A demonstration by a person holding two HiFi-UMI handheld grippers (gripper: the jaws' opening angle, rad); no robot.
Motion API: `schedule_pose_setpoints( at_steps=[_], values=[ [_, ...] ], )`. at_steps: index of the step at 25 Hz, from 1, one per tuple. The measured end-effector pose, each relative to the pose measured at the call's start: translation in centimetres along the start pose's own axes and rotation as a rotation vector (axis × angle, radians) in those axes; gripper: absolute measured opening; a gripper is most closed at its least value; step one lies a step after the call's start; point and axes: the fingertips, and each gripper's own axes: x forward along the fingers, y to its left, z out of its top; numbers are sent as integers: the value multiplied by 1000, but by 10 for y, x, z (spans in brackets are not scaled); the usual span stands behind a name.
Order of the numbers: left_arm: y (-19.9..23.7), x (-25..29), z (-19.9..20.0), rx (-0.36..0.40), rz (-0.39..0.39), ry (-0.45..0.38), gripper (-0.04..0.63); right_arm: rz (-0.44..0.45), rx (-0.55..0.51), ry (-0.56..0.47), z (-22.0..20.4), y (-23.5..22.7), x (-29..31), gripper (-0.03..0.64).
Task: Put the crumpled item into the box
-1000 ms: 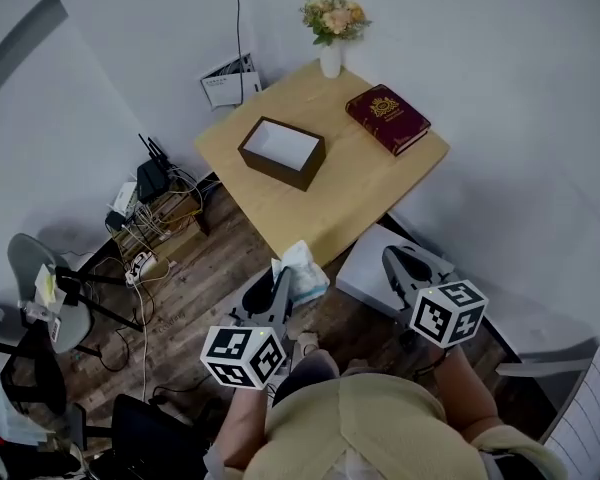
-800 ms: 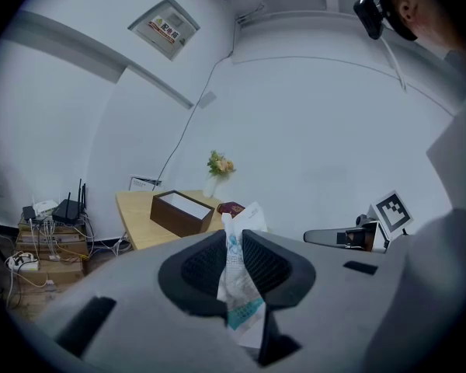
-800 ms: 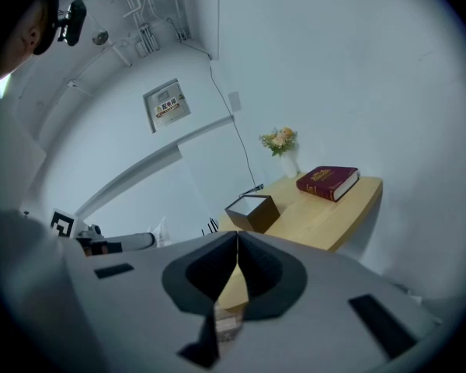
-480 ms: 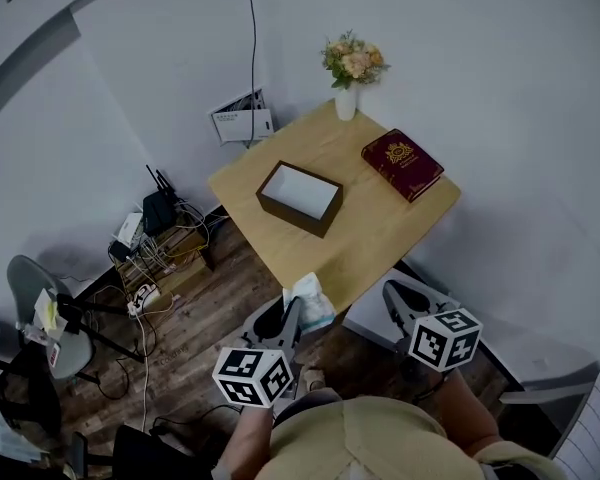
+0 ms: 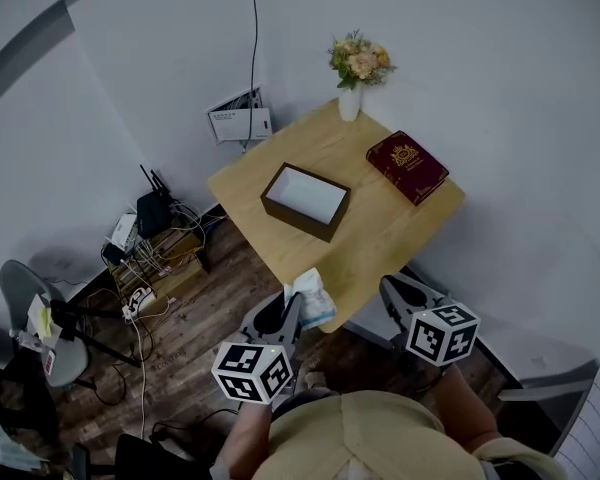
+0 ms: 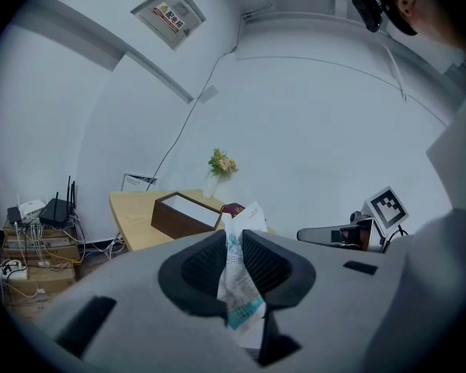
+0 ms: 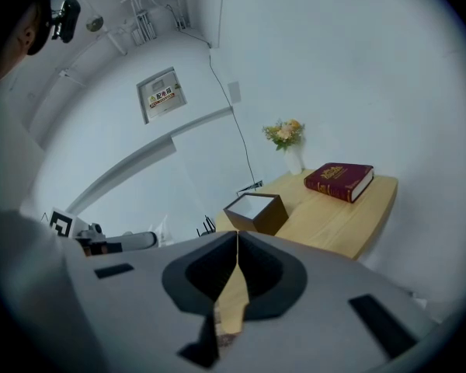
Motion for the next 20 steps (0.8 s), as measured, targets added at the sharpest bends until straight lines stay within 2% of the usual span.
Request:
schedule_pose_setpoints(
  at_steps=[11,20],
  values=[
    [32,-5,2,29,-25,25,80,-12,-30,-2,2,27,29,29],
    [43,4,13,33,-5,16,80,-26,-13,22,5,14,47,29]
  ],
)
